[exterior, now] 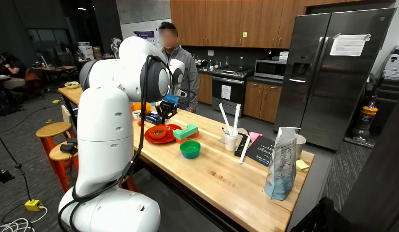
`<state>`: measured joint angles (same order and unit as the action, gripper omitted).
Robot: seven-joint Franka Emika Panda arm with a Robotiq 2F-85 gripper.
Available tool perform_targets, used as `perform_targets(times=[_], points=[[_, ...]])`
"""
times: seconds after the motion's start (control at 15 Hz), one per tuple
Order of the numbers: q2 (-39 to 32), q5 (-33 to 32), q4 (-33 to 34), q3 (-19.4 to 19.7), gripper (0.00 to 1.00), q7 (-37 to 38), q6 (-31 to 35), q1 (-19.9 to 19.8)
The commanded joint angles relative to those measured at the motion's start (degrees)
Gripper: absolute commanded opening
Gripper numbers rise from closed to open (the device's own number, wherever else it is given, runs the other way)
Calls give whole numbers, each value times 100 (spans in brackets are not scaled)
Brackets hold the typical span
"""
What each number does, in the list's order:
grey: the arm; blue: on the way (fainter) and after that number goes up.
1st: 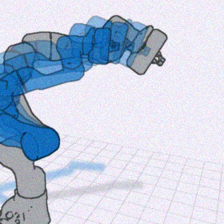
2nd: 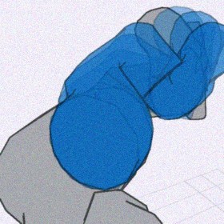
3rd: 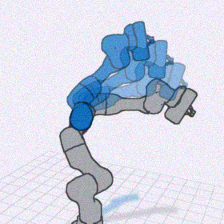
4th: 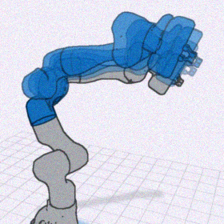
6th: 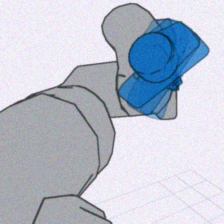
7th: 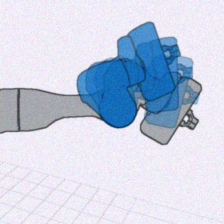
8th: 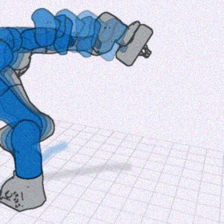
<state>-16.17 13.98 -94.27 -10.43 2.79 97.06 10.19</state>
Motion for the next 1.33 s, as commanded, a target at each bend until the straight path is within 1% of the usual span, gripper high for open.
perform_targets(times=[0.0, 0.27, 0.67, 0.8, 1.07, 1.2, 1.27], points=[[39, 572, 84, -40, 1, -678, -327, -180], [-84, 1304, 126, -25, 1, -1353, -748, -386], [-325, 1999, 238, 3, 1, -2114, -1403, -624], [-413, 2110, 281, 18, 1, -2279, -1557, -651], [-522, 2103, 374, 36, 1, -2441, -1793, -659], [-544, 2090, 376, 41, 1, -2513, -1827, -659], [-492, 2012, 242, 52, 4, -2411, -1653, -584]])
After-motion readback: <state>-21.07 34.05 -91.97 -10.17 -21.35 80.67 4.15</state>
